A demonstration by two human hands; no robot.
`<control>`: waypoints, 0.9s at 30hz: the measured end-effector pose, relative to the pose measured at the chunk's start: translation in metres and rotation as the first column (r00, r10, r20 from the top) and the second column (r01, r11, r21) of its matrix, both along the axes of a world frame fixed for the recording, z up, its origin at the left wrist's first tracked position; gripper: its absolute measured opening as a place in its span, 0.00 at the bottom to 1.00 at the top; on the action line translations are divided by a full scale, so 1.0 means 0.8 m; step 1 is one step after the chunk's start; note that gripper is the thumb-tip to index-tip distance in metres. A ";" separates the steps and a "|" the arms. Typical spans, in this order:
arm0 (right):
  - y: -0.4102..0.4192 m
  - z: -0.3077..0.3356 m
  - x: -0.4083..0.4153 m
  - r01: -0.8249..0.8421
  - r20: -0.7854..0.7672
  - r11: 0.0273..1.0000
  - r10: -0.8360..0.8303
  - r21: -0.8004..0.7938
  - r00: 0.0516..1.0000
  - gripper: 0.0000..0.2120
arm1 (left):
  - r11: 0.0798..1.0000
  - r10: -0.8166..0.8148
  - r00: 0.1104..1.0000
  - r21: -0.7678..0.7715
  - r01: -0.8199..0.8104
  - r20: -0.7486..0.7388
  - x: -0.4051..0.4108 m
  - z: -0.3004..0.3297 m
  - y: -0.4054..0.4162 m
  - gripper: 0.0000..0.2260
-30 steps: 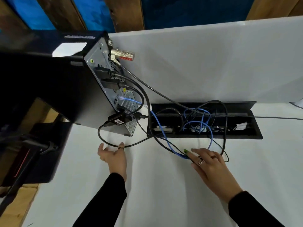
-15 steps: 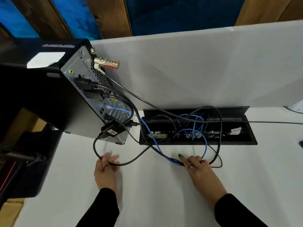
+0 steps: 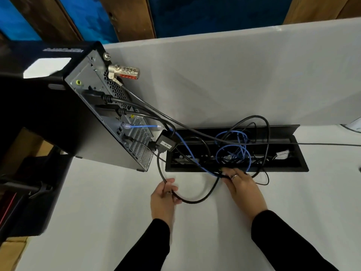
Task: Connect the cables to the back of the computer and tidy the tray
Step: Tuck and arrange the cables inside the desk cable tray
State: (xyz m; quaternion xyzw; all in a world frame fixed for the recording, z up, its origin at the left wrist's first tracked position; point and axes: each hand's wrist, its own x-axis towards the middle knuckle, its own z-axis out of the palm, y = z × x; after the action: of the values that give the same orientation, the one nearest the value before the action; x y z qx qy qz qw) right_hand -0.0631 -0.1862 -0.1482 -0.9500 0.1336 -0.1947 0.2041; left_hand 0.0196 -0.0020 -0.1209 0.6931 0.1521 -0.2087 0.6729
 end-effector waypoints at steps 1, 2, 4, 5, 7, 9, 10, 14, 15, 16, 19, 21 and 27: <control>-0.003 0.003 0.000 0.013 0.005 0.999 -0.014 0.048 1.000 0.12 | 1.000 -0.031 0.999 0.002 0.031 -0.009 0.001 -0.002 -0.004 0.14; -0.005 0.003 0.000 0.014 0.020 0.997 -0.015 0.070 1.000 0.12 | 0.998 -0.064 0.998 0.005 0.064 -0.014 0.002 -0.003 -0.008 0.13; -0.011 0.003 -0.001 -0.010 0.040 0.997 0.007 0.083 0.999 0.11 | 0.995 -0.100 0.995 -0.013 0.100 -0.022 0.005 0.000 -0.019 0.11; -0.013 0.003 -0.002 -0.026 0.046 0.995 0.022 0.096 0.999 0.11 | 0.994 -0.103 0.994 -0.038 0.102 -0.024 0.008 0.003 -0.024 0.10; -0.021 0.001 -0.003 -0.051 0.055 0.993 0.045 0.103 0.997 0.10 | 0.992 -0.111 0.994 -0.051 0.111 0.003 0.020 0.007 -0.034 0.10; -0.027 -0.001 -0.004 -0.083 0.062 0.995 0.079 0.062 0.995 0.14 | 0.990 -0.138 0.989 -0.012 0.139 0.059 0.035 0.008 -0.044 0.10; -0.029 -0.004 -0.005 -0.114 0.071 0.993 0.112 0.030 0.991 0.18 | 0.989 -0.151 0.986 0.004 0.151 0.067 0.041 0.007 -0.049 0.11; -0.038 -0.014 -0.004 -0.166 0.074 0.977 0.176 -0.133 0.982 0.19 | 0.984 -0.175 0.982 -0.019 0.177 0.067 0.060 0.006 -0.068 0.18; -0.039 -0.015 -0.002 -0.160 0.070 0.970 0.175 -0.181 0.982 0.18 | 0.983 -0.180 0.980 -0.016 0.182 0.086 0.063 0.004 -0.073 0.19; -0.040 -0.015 0.001 -0.149 0.063 0.961 0.168 -0.235 0.984 0.17 | 0.983 -0.181 0.977 -0.009 0.183 0.108 0.066 0.003 -0.076 0.19; -0.045 -0.013 0.014 -0.103 0.025 0.945 0.117 -0.311 0.993 0.14 | 0.987 -0.154 0.978 -0.024 0.159 0.140 0.072 -0.001 -0.085 0.16; -0.047 -0.009 0.023 -0.094 -0.010 0.947 0.096 -0.306 0.995 0.14 | 0.988 -0.140 0.980 -0.043 0.147 0.145 0.076 -0.003 -0.089 0.16; -0.070 -0.006 0.032 -0.246 -0.147 0.939 0.215 -0.241 0.966 0.17 | 0.983 -0.034 0.978 -0.169 0.070 0.206 0.073 -0.006 -0.102 0.07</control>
State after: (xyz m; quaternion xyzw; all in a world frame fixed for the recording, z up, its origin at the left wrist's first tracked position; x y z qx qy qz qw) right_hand -0.0378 -0.2420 -0.1530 -0.9874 0.0068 -0.1286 0.0923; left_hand 0.0781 -0.0833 -0.1260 0.6526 0.0458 -0.1673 0.7375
